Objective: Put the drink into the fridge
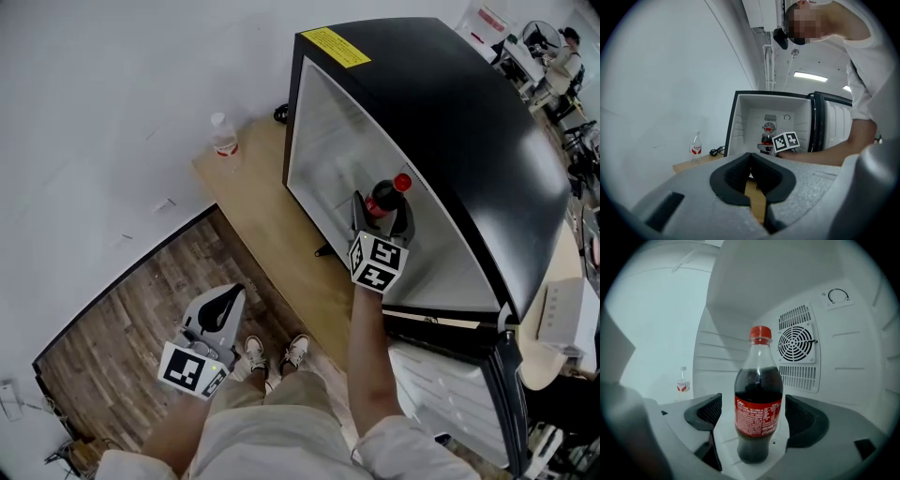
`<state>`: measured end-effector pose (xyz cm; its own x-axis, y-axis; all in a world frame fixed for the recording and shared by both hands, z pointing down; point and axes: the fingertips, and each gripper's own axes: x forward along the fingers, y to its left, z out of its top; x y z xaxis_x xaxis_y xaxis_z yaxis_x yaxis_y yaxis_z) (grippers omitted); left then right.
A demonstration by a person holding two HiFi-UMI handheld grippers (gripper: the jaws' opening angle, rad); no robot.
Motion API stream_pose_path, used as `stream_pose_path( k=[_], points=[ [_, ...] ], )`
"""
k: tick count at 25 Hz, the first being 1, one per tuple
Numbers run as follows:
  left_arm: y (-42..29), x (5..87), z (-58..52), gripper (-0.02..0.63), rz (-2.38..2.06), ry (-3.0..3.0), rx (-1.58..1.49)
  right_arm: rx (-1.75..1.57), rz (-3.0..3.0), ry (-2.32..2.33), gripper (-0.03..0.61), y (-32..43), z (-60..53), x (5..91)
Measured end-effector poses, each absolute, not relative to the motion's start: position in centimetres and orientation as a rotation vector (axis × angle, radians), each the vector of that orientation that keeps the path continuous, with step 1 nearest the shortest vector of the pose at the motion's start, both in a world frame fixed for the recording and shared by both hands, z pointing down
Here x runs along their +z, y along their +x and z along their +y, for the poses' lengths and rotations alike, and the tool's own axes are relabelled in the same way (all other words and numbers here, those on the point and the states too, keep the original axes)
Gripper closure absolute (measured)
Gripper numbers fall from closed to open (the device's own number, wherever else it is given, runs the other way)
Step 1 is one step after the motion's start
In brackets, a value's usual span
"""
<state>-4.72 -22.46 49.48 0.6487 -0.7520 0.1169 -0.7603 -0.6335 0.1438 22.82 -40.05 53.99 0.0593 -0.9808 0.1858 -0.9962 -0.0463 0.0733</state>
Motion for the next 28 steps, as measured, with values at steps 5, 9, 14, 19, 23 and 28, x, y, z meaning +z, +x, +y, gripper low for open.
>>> stream_pose_path(
  k=[5,9,14,19,23,28],
  points=[
    [-5.0,49.0,-21.3,0.598,-1.231,2.693,0.038,0.126,-2.040,2.131,0.192,22.0,-37.8,53.4],
    [-5.6,48.3,-20.2,0.598,-1.224,2.706,0.013,0.125,-2.056,2.108,0.221,20.9,-35.8,52.9],
    [-6.8,47.5,-18.9,0.598,-1.245,2.710,-0.027,0.105,-2.106,2.036,0.318,17.7,-34.0,52.2],
    [-8.1,46.6,-17.5,0.598,-1.266,2.726,-0.053,0.079,-2.148,1.997,0.446,15.5,-32.1,51.0],
    [-9.3,46.1,-16.4,0.598,-1.278,2.724,-0.078,0.034,-2.181,1.953,0.577,14.1,-29.8,49.3],
    [-11.0,44.8,-15.8,0.598,-1.324,2.733,-0.111,0.040,-2.292,1.880,0.578,12.0,-27.6,47.0]
  ],
)
